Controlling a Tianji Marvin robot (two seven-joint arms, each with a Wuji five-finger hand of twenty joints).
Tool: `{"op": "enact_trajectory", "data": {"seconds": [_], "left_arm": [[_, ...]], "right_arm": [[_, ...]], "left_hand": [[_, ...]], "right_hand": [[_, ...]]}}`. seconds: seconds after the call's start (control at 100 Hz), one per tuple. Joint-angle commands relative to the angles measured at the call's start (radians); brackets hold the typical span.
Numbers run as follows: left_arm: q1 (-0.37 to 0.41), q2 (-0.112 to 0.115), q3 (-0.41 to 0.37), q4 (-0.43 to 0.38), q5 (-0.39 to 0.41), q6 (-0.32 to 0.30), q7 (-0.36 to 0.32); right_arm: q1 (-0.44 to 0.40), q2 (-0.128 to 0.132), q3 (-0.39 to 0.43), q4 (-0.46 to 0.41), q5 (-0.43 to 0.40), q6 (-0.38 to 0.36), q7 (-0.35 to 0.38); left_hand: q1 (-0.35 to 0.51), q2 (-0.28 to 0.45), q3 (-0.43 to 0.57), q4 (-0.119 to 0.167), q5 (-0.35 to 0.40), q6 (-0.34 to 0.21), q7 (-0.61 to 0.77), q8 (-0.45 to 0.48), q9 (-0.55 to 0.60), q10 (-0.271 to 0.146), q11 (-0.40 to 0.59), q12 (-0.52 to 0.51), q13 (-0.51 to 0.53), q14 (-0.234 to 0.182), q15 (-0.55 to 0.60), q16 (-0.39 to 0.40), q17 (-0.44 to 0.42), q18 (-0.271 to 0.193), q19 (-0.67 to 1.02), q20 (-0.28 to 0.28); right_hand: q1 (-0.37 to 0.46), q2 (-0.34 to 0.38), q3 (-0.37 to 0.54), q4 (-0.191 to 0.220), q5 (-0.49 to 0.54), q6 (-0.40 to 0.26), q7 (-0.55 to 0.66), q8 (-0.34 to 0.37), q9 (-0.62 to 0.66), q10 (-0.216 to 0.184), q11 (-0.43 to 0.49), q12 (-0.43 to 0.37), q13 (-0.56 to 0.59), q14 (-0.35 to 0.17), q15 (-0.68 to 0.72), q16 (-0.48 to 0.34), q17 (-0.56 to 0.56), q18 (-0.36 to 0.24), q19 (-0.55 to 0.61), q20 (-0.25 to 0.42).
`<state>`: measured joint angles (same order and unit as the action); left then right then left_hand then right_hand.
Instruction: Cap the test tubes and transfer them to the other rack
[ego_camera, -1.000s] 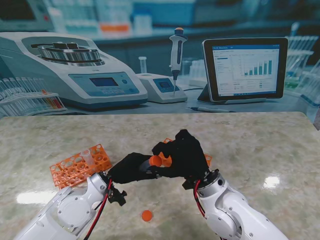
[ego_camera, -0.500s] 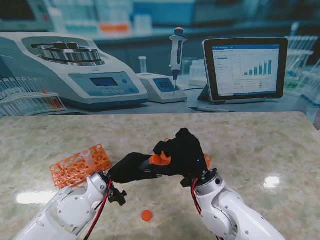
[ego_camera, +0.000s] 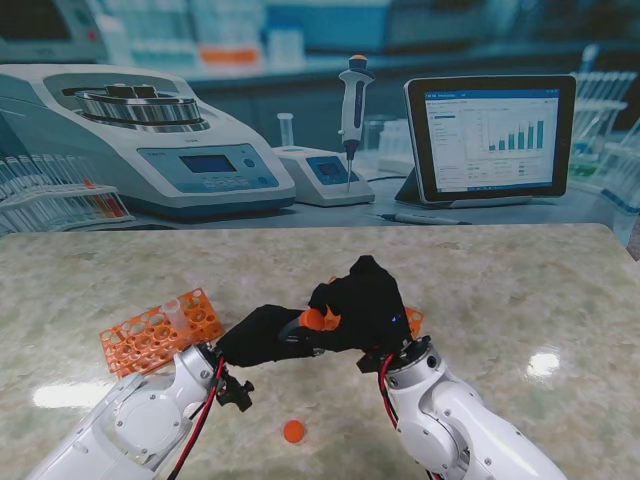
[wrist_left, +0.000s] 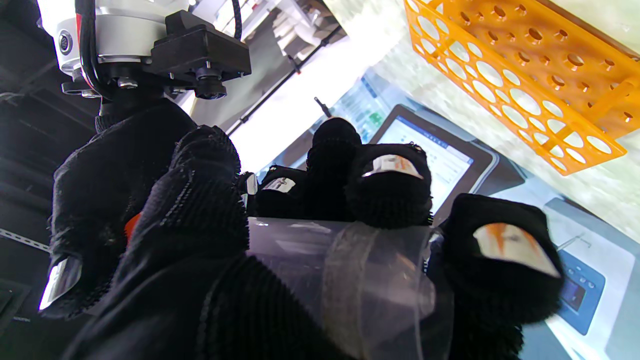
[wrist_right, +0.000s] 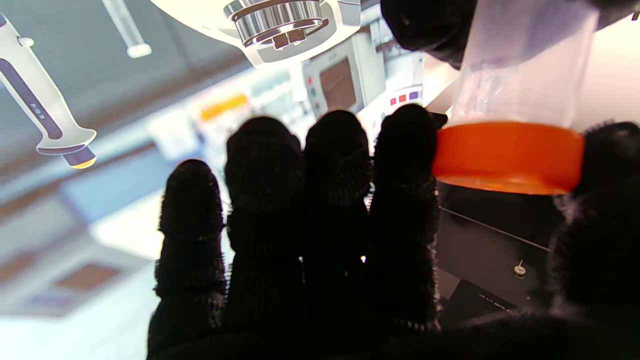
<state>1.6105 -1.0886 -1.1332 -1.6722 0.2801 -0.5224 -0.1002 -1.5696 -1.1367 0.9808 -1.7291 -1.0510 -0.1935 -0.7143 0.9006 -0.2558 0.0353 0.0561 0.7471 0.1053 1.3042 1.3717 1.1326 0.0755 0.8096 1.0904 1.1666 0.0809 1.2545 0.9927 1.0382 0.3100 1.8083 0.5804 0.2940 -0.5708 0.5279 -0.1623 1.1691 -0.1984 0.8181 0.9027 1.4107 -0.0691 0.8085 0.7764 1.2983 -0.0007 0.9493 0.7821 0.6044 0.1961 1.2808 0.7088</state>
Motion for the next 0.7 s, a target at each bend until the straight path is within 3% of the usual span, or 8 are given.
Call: {"op": "enact_trajectory", "data": {"seconds": [0.0, 0.18, 0.3, 0.45, 0.69], "left_arm": [[0.003, -0.001, 0.003, -0.007, 0.002, -0.003, -0.004], [0.003, -0.001, 0.003, -0.008, 0.002, -0.003, -0.004], [0.004, -0.001, 0.002, -0.008, 0.002, -0.004, -0.004], [0.004, -0.001, 0.002, -0.009, 0.003, -0.004, -0.003], [0.005, -0.001, 0.002, -0.009, 0.003, -0.003, -0.003]], "right_arm": [[0.000, -0.008, -0.003, 0.007, 0.007, 0.013, 0.004], [0.005, -0.011, -0.009, 0.012, 0.025, 0.022, 0.017], [0.004, -0.013, -0.006, 0.014, 0.041, 0.020, 0.033], [0.000, -0.017, 0.006, 0.015, 0.064, -0.004, 0.042], [-0.019, -0.023, 0.028, 0.006, 0.088, -0.038, 0.031]], "left_hand": [[0.035, 0.079, 0.033, -0.004, 0.014, 0.000, 0.046, 0.035, 0.011, -0.084, 0.003, 0.006, 0.004, -0.032, 0.027, 0.007, 0.026, -0.011, 0.066, -0.026], [0.036, 0.080, 0.033, -0.003, 0.014, 0.001, 0.045, 0.035, 0.010, -0.083, 0.003, 0.006, 0.004, -0.032, 0.027, 0.007, 0.026, -0.011, 0.066, -0.026], [0.035, 0.080, 0.033, -0.003, 0.014, 0.001, 0.045, 0.035, 0.011, -0.084, 0.003, 0.006, 0.004, -0.032, 0.027, 0.007, 0.026, -0.011, 0.066, -0.026], [0.036, 0.079, 0.033, -0.003, 0.014, 0.001, 0.045, 0.035, 0.011, -0.084, 0.003, 0.006, 0.004, -0.032, 0.027, 0.007, 0.026, -0.011, 0.066, -0.026], [0.036, 0.079, 0.034, -0.003, 0.013, 0.001, 0.045, 0.035, 0.011, -0.085, 0.003, 0.006, 0.004, -0.032, 0.027, 0.007, 0.026, -0.011, 0.066, -0.026]], "right_hand": [[0.063, 0.056, 0.133, 0.040, 0.102, -0.136, 0.093, 0.017, 0.039, -0.031, 0.046, 0.010, 0.018, -0.035, 0.043, 0.011, 0.006, -0.020, 0.035, 0.017], [-0.027, 0.022, 0.181, 0.033, 0.117, -0.189, 0.167, 0.037, 0.038, -0.051, 0.099, -0.020, 0.017, -0.038, 0.064, -0.003, 0.011, -0.020, 0.038, 0.012], [-0.082, 0.036, 0.186, 0.019, 0.099, -0.201, 0.165, 0.035, 0.036, -0.050, 0.050, -0.049, 0.015, -0.038, 0.018, -0.023, 0.004, -0.019, 0.025, 0.005], [-0.146, 0.091, 0.171, 0.012, 0.006, -0.154, 0.064, 0.008, -0.014, -0.025, -0.080, -0.060, 0.000, -0.026, -0.142, -0.037, -0.013, -0.033, -0.034, -0.028], [-0.235, 0.225, 0.099, 0.022, -0.158, -0.045, -0.136, -0.069, -0.147, 0.021, -0.246, -0.089, -0.107, 0.016, -0.311, -0.037, -0.066, 0.008, -0.120, -0.077]]}}
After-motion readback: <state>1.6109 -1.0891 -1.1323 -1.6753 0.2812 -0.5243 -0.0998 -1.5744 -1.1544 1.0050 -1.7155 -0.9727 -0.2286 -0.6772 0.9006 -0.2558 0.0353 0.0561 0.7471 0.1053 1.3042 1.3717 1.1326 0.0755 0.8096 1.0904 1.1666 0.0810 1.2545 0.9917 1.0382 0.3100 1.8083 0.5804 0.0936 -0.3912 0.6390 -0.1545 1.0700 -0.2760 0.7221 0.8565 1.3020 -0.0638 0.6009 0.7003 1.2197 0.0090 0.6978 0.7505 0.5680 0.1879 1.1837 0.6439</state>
